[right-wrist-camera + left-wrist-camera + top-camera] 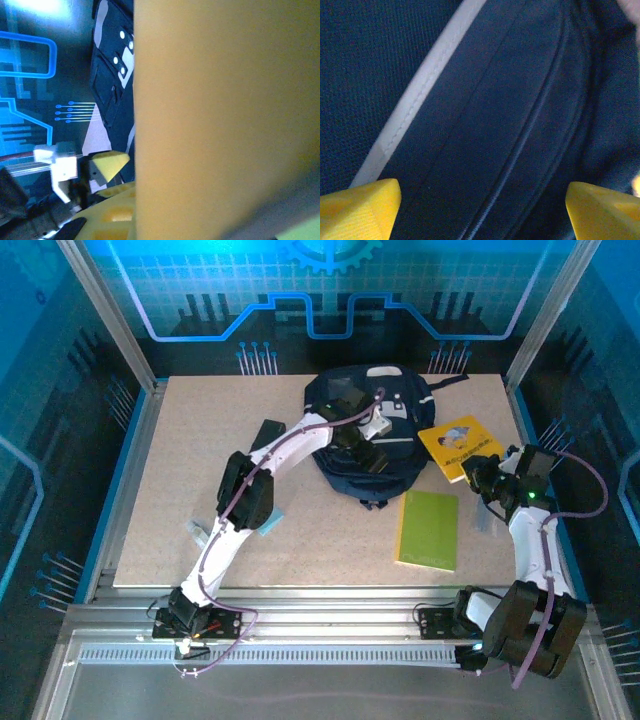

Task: Pack books, pencil case, and school supplies into a backpack

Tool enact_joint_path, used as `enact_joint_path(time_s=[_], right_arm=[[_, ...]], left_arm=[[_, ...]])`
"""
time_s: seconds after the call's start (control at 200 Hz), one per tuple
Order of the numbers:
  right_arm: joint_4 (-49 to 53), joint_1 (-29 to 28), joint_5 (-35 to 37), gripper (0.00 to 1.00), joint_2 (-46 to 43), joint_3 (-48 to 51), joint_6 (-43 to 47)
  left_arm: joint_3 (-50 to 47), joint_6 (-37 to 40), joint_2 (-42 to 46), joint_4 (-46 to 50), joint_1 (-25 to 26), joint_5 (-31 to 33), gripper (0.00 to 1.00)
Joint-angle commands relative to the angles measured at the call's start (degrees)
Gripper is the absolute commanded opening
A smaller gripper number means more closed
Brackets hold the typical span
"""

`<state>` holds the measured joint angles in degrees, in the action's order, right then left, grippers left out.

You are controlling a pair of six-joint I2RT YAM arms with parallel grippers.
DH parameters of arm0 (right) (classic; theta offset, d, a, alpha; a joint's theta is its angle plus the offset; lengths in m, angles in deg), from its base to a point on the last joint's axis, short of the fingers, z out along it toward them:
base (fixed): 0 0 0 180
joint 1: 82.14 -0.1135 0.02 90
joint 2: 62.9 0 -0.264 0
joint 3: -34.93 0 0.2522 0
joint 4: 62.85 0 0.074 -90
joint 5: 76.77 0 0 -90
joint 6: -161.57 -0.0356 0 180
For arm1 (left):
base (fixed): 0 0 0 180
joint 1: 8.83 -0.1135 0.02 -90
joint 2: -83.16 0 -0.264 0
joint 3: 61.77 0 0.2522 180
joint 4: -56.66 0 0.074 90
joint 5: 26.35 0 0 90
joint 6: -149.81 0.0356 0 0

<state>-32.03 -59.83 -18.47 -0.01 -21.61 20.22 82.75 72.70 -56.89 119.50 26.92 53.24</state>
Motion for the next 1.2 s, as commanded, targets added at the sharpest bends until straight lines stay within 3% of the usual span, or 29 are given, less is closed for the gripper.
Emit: enact_joint_path(time_s=[0.0, 0.24, 0.41, 0.505, 0.57, 0.685, 0.725, 1.191], right_arm=[[-2.63, 0.73, -2.83, 0.00, -1.65, 0.01, 1.34], [-1.99, 0.73, -2.98, 0.00, -2.73, -0.63, 1.08], [-1.15, 0.76, -2.75, 0.00, -3.52, -0.81, 1.46], [-0.89, 0.77, -2.49, 0.00, -3.94, -0.58, 1.40], [-0.72, 0.79, -2.48, 0.00, -4.20, -0.63, 1.43], [0.04, 0.73, -2.29, 0.00, -4.96, -0.89, 1.57], [0.31, 0.74, -2.16, 0.00, -5.30, -0.90, 1.58], [5.80, 1.00, -1.10, 0.00, -9.29, -2.58, 3.10]], left_arm=[[4.06, 4.64, -3.52, 5.29, 0.11, 3.09, 0.88], [12.33, 6.13, -13.86, 9.91, 0.12, 15.23, 0.90], [12.94, 6.04, -16.78, 11.33, 0.17, 16.41, 0.87], [12.38, 5.64, -17.10, 12.55, 0.19, 14.20, 0.69], [11.80, 4.96, -16.93, 12.89, 0.16, 13.15, 0.45], [11.46, 3.67, -16.32, 13.64, 0.17, 9.73, 0.18], [11.40, 2.78, -15.84, 13.60, 0.16, 8.58, 0.00], [8.48, -18.51, 2.06, 2.99, -3.40, -3.97, 0.00]])
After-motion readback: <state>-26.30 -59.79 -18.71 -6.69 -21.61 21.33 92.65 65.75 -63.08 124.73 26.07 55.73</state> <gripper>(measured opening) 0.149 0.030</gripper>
